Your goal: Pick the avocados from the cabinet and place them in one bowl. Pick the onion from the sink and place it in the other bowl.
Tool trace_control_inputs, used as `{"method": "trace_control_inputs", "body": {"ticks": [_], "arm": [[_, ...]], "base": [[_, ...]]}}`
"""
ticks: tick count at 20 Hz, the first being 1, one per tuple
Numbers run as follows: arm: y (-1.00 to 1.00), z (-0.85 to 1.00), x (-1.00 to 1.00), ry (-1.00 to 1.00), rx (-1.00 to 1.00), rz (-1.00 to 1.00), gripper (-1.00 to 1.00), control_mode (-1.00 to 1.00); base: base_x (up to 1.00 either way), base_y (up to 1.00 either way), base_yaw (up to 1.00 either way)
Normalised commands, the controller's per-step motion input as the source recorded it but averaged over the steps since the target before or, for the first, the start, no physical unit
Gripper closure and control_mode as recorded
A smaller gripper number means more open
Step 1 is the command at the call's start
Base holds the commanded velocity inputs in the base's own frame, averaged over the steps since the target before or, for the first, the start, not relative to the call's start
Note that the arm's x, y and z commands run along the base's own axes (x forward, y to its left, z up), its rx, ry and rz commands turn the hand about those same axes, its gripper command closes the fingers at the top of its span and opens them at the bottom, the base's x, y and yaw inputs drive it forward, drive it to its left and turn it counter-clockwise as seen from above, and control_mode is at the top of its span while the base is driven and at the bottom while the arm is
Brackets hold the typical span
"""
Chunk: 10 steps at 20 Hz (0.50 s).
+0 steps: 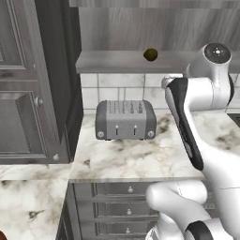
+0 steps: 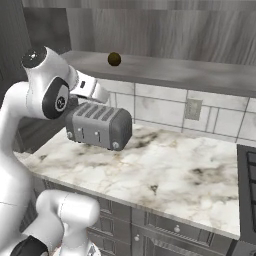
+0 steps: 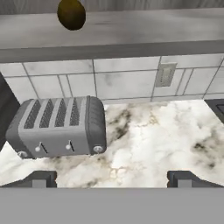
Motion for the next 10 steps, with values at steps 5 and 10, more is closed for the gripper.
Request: {"method": "trace_control_inputs", "body": {"ticks": [5,10], "arm": [[0.16,0.57,0.40,-0.24,0.00,-0.12,-1.00,-1.00],[0.03,0.63,0.41,-0.11,-0.03,-0.02,-1.00,-1.00]], "base": [[0.00,0.00,0.00],[0.00,0.00,0.00]]}}
